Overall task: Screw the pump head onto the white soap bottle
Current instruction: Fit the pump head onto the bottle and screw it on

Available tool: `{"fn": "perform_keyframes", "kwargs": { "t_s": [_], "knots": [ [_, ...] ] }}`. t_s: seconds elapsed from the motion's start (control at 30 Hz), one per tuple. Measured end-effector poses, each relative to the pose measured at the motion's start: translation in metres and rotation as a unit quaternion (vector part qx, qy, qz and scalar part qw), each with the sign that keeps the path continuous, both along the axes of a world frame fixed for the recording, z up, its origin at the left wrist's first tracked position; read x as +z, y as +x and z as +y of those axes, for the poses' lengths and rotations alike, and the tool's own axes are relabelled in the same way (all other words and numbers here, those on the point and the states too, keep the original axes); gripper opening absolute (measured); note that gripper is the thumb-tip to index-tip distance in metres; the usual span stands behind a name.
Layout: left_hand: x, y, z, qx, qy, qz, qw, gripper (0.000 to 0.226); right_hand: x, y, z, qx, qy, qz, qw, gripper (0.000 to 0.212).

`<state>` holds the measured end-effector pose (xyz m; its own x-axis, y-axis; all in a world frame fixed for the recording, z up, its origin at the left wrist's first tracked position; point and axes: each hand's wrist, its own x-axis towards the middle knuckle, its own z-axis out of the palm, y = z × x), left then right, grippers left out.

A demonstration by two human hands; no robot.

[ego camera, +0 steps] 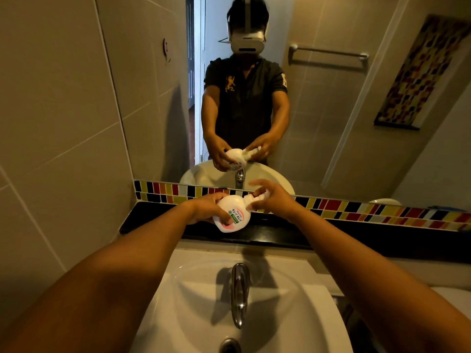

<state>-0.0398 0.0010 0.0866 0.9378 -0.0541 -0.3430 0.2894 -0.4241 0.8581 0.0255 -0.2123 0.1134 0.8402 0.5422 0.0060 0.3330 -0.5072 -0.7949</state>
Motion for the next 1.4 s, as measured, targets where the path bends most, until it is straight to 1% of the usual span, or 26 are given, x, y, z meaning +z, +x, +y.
{"fn": "perform_keyframes", "kwargs": {
  "t_s": [0.07,0.1,0.17,0.23,0.27,0.33,0.43,0.47,0.6,0.67,0.73,0.8,0.87,0.93,1.0,1.07,1.13,1.27,1.37,1.4],
  "knots": [
    [0.001,0.0,0.0,-0.004,-0.032,0.011,0.999,0.062,0.003,0.0,0.001,-0.034,0.08,0.053,0.995,0.089],
    [0.002,0.001,0.0,-0.002,-0.046,0.013,0.999,0.059,0.003,0.0,0.001,-0.053,0.11,0.062,0.991,0.094],
    [0.003,0.002,-0.001,0.002,-0.071,0.014,0.997,0.054,0.0,0.001,0.003,-0.078,0.168,0.094,0.978,0.097],
    [0.004,0.003,-0.001,0.004,-0.09,0.013,0.996,0.053,-0.005,0.001,0.006,-0.092,0.215,0.133,0.963,0.094],
    [0.004,0.004,-0.001,0.005,-0.093,0.015,0.996,0.054,-0.009,0.002,0.006,-0.096,0.217,0.141,0.961,0.091],
    [0.003,0.003,0.0,0.008,-0.09,0.028,0.995,0.056,-0.009,0.0,0.007,-0.092,0.181,0.135,0.97,0.079],
    [0.002,0.0,0.005,0.008,-0.116,0.065,0.991,0.056,-0.004,0.001,0.004,-0.05,0.141,0.132,0.98,0.06],
    [0.003,-0.001,0.006,0.007,-0.13,0.078,0.989,0.054,-0.001,0.002,0.002,-0.03,0.139,0.137,0.98,0.058],
    [0.002,-0.003,0.007,0.006,-0.159,0.096,0.983,0.051,0.007,0.003,-0.001,0.007,0.156,0.192,0.969,0.063],
    [0.001,-0.002,0.007,0.008,-0.164,0.094,0.982,0.051,0.007,0.003,-0.001,0.003,0.152,0.189,0.97,0.059],
    [0.002,-0.002,0.005,0.004,-0.165,0.091,0.982,0.049,0.003,0.004,0.0,-0.019,0.129,0.16,0.979,0.056],
    [0.003,-0.002,0.003,0.003,-0.165,0.091,0.982,0.047,-0.002,0.004,0.005,-0.063,0.109,0.131,0.983,0.056],
    [0.002,-0.001,0.001,0.005,-0.172,0.092,0.981,0.048,-0.004,0.0,0.01,-0.107,0.117,0.115,0.981,0.049],
    [0.001,0.001,0.0,0.009,-0.18,0.086,0.98,0.047,-0.007,-0.001,0.012,-0.129,0.13,0.118,0.976,0.046],
    [0.001,0.002,0.0,0.016,-0.191,0.08,0.978,0.045,-0.007,-0.001,0.012,-0.117,0.129,0.148,0.974,0.044],
    [0.003,0.002,0.0,0.021,-0.199,0.076,0.977,0.044,-0.006,0.0,0.01,-0.086,0.133,0.2,0.967,0.039],
    [0.005,0.001,0.0,0.021,-0.201,0.076,0.977,0.046,-0.004,0.0,0.007,-0.057,0.153,0.235,0.958,0.033],
    [0.007,-0.001,0.001,0.011,-0.208,0.093,0.974,0.04,-0.001,0.005,0.001,-0.035,0.161,0.256,0.952,0.041],
    [0.006,-0.001,0.003,0.009,-0.231,0.113,0.966,0.049,0.002,0.007,-0.001,-0.016,0.162,0.27,0.949,0.045],
    [0.006,-0.001,0.004,0.009,-0.239,0.12,0.964,0.053,0.003,0.008,-0.002,-0.007,0.167,0.276,0.946,0.043]
  ]
}}
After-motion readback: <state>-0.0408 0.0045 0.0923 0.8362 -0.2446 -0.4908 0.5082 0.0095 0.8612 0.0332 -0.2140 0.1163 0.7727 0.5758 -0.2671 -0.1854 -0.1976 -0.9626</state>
